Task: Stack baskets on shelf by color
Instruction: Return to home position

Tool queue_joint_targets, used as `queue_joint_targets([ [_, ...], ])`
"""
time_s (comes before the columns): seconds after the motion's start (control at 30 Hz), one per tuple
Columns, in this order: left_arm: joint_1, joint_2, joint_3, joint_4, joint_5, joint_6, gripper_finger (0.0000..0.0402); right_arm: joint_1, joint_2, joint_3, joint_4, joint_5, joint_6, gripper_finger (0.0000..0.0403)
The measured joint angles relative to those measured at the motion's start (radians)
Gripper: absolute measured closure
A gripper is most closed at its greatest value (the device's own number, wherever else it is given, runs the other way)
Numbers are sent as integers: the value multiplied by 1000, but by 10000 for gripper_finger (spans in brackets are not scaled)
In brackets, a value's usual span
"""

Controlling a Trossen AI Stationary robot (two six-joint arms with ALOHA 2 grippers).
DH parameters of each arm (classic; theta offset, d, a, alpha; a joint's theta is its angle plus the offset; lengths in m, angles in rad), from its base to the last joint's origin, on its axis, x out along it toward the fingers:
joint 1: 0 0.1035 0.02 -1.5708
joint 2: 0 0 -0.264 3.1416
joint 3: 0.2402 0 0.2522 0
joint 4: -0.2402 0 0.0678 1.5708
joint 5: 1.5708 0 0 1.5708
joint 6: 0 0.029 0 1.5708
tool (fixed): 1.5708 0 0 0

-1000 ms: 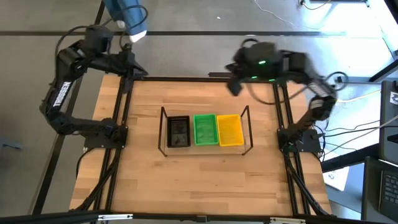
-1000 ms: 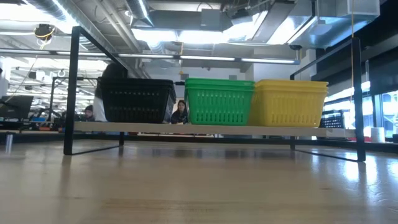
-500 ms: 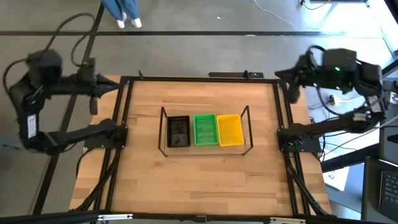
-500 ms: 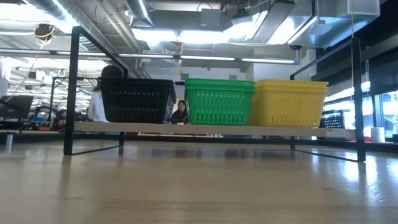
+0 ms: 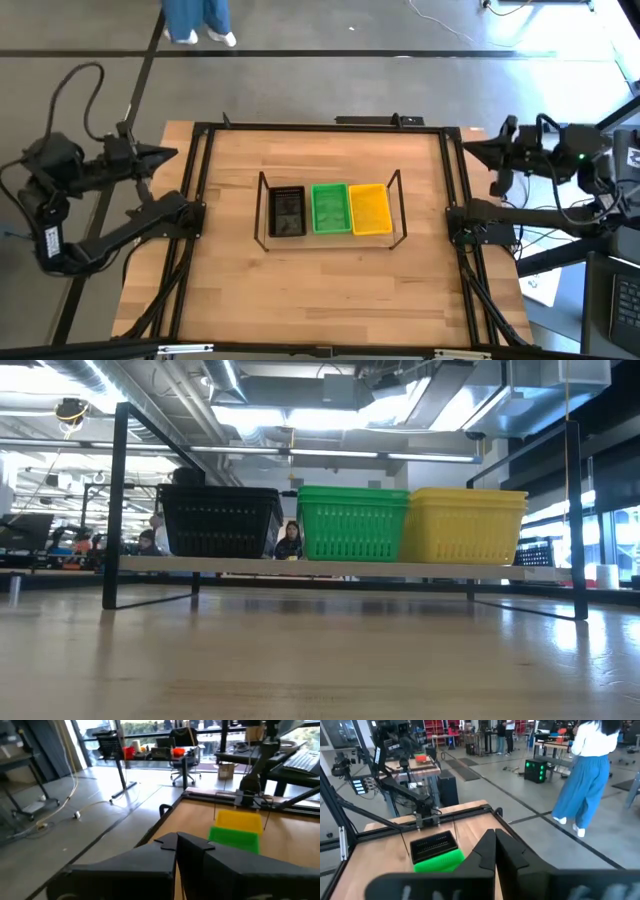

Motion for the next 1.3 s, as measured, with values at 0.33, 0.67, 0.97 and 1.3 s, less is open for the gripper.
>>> queue_joint_targets([
  [0.33, 0, -205, -218, 118, -58, -85, 401, 0, -249, -270, 153, 0, 5, 403],
  [0.67, 0, -355, -306, 169, -113, -111, 401, 0, -473, -437, 257, 15, -3, 403],
  [0.97, -13, -391, -365, 221, -129, -131, 401, 0, -464, -441, 260, 42, -48, 403],
  [1.3, -37, -390, -712, 646, -125, -135, 401, 0, -467, -640, 511, 53, -102, 403],
])
